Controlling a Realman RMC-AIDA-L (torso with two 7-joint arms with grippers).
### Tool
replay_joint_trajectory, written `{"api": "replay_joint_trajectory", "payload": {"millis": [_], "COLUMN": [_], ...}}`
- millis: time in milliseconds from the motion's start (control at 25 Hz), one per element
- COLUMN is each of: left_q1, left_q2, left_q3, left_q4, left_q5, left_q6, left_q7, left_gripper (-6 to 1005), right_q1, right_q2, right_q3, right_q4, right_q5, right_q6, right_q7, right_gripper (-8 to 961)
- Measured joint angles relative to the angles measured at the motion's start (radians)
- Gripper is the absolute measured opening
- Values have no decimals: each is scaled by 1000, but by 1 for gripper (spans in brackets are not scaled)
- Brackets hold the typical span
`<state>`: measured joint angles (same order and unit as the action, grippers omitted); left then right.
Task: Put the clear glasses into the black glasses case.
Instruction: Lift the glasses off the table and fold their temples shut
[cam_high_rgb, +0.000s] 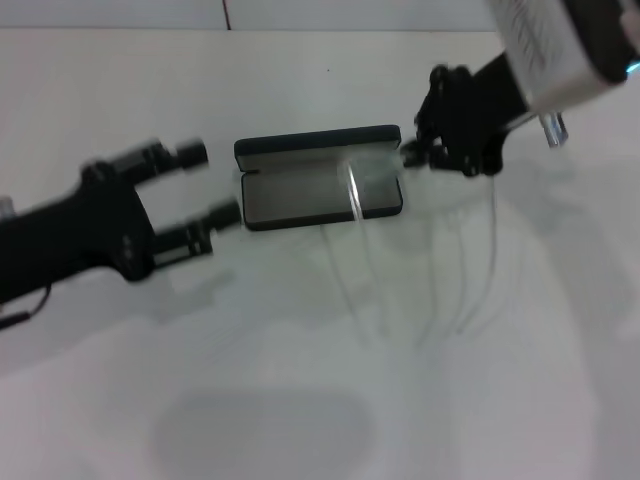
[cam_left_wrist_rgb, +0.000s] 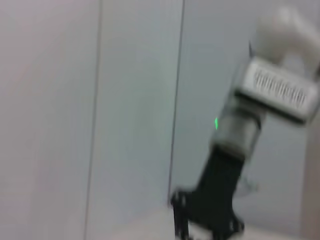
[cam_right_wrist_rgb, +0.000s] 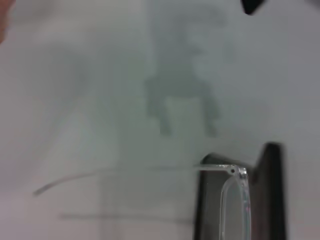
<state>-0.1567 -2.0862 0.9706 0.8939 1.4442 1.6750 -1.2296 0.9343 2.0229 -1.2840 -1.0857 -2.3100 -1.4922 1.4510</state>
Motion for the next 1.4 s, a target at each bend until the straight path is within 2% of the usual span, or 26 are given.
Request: {"api": "replay_joint_trajectory", "payload": {"millis": [200, 320, 360, 400, 480, 680, 960, 1400], "left_q1": [-15, -41, -60, -77, -111, -211, -276, -347], "left_q2": [-3, -4, -4, -4, -3, -4, -4, -1], "left_q3": [7, 11, 12, 12, 12, 35, 85, 116], "left_q4": [-3, -23, -44, -61, -102, -146, -148, -222], "left_q5": [-184, -270, -297, -317, -341, -350, -356, -296], "left_q6": [39, 54, 58, 61, 67, 79, 78, 71], "left_q7": [-5, 1, 6, 9, 19, 47, 55, 61], "left_gripper": [758, 687, 664, 640, 593, 410, 137, 41], "right_q1": [-85, -145, -145, -188, -202, -212, -216, -231], "right_q2": [0, -1, -1, -5, -7, -8, -10, -2], "right_q3": [68, 73, 73, 82, 97, 153, 208, 203], "right_q4": [1, 22, 22, 57, 92, 240, 417, 480], "right_q5": [184, 307, 307, 412, 472, 603, 741, 772], "right_q6": [40, 106, 106, 137, 138, 125, 54, -4], "right_q7": [32, 38, 38, 47, 49, 49, 37, 37], "right_gripper": [48, 48, 48, 48, 48, 48, 48, 48]}}
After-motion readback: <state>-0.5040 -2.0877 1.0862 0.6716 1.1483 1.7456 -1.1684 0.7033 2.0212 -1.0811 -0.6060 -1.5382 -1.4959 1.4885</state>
